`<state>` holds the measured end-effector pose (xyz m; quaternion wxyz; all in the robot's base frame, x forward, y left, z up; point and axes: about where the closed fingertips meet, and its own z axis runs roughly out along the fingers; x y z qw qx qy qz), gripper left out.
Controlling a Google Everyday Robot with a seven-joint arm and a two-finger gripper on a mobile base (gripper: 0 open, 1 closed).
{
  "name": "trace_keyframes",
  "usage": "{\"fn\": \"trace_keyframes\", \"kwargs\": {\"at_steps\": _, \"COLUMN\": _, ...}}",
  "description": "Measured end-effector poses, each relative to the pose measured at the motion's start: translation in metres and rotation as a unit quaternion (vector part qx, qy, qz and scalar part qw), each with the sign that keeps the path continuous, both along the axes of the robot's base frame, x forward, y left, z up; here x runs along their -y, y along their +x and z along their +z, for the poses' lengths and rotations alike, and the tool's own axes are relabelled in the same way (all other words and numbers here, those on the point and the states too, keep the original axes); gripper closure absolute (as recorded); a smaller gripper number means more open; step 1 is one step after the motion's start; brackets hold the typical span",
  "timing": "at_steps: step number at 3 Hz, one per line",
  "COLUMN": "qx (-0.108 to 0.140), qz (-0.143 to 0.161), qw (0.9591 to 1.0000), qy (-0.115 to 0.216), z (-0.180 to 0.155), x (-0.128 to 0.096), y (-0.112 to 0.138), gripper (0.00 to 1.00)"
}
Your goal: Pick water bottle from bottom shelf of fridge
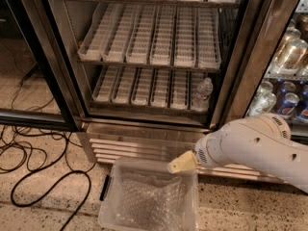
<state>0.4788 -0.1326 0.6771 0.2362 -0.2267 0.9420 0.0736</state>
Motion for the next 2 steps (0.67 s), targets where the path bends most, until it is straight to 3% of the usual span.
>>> {"fn": "trace_keyframes", "kwargs": {"at_steps": 2, "qx": 0.001, "qz": -0.002, "qw": 1.0, "qy": 0.009, "z": -0.0026, "x": -0.0037, "y": 0.0017, "gripper": 0.0}}
